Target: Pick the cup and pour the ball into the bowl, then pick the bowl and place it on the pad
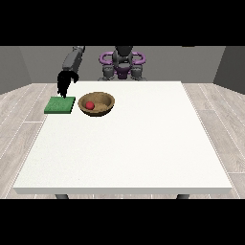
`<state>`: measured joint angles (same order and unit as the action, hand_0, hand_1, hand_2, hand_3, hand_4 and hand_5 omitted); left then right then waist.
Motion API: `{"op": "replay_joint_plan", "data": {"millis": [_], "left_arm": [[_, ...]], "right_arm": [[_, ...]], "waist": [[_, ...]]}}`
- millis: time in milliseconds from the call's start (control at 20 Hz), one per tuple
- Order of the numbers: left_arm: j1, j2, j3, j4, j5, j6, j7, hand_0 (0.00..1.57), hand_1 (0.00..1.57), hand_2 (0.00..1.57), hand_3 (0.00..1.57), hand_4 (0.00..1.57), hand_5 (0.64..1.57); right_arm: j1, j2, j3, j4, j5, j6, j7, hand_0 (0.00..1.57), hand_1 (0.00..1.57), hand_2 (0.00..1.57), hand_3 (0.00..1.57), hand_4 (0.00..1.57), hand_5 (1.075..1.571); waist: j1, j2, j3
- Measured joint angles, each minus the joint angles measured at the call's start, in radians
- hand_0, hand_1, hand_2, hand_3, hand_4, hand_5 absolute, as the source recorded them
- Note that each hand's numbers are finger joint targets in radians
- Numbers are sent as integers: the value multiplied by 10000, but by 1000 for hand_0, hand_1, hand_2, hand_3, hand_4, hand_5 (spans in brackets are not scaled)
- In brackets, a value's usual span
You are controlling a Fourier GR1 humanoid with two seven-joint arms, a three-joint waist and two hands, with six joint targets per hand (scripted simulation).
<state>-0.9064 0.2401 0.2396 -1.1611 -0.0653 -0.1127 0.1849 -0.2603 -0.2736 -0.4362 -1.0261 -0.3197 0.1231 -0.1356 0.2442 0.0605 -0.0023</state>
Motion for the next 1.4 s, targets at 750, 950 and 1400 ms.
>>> {"op": "replay_joint_plan", "data": {"millis": [750, 950, 1400], "left_arm": [[766, 2051, 1492, -899, 2337, -1952, 386, 0, 0, 0, 0, 1012, 1536], [853, 2539, 1787, -1089, 2772, -2173, 545, 0, 0, 0, 0, 1017, 1536], [947, 2871, 1884, -1701, 3198, -2362, 587, 0, 0, 0, 0, 1023, 1537]], "right_arm": [[-1530, 244, 122, 3156, 210, 328, -2250, 0, 0, 0, 0, 523, 1554], [-1814, 204, 193, 3740, 308, 508, -2914, 0, 0, 0, 0, 476, 1548], [-1826, 216, 198, 3589, 311, 472, -3593, 0, 0, 0, 0, 448, 1550]], "waist": [[-209, 1163, 34], [-376, 1422, -32], [-245, 1899, -292]]}}
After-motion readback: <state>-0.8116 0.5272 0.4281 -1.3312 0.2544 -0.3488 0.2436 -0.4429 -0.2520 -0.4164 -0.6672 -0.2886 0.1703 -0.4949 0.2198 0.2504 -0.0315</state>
